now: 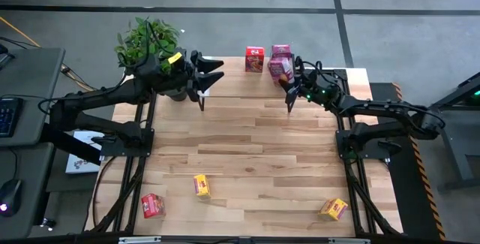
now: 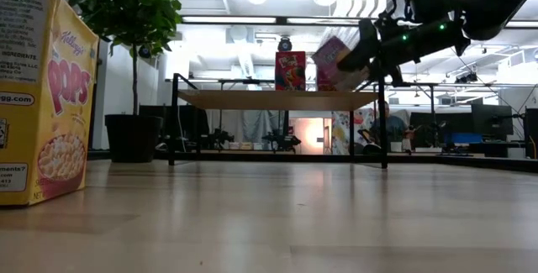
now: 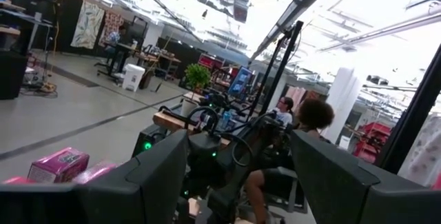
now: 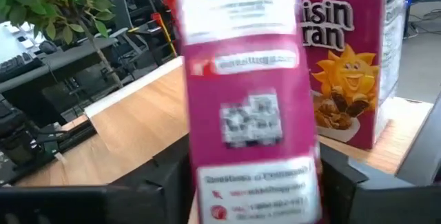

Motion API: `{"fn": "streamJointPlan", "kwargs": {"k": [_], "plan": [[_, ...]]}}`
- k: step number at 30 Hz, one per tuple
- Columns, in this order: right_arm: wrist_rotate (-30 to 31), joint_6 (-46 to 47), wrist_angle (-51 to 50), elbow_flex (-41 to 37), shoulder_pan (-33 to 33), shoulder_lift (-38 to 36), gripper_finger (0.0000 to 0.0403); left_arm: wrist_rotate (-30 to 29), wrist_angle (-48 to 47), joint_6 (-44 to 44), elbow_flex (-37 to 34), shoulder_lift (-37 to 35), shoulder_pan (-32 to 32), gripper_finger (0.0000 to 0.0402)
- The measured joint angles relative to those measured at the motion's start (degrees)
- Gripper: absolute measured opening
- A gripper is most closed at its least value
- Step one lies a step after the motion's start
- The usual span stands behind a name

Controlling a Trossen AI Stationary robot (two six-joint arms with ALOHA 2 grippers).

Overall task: Stack cereal on shelf
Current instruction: Put the purple cereal box on the shelf

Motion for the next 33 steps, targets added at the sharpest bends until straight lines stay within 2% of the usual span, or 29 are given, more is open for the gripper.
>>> {"fn": "streamJointPlan", "kwargs": {"k": [4,7,15,18,23,26,29,33], "plan": [[0.66,0.42,-0.14,0.02,0.0,-0.04,0.0237,0.0,-0.95,-0.02,0.0,0.0,0.0,0.0245],[0.57,0.33,-2.48,0.86,0.0,-0.22,0.0244,0.0,-1.56,-0.02,0.0,0.0,0.0,0.0245],[0.12,-7.41,-26.19,12.03,0.0,-0.11,0.0242,0.0,-3.4,-0.02,0.0,0.0,0.0,0.0245],[-1.44,-10.08,-31.91,14.84,0.0,-0.11,0.0223,0.0,-3.57,-0.02,0.0,0.0,0.0,0.0245],[-2.95,-12.58,-35.4,17.03,0.0,-0.13,0.0152,0.0,-3.56,-0.02,0.0,0.0,0.0,0.0245],[-3.06,-10.81,-35.44,17.03,0.0,-0.13,0.0117,0.0,-3.56,-0.02,0.0,0.0,0.0,0.0245],[-4.73,-8.95,-35.43,17.03,0.0,-0.13,0.0108,0.01,-3.56,-0.02,0.0,0.0,0.0,0.0245],[-6.7,-8.51,-35.44,17.03,0.0,-0.11,0.0134,0.0,-3.56,-0.02,0.0,0.0,0.0,0.0245]]}}
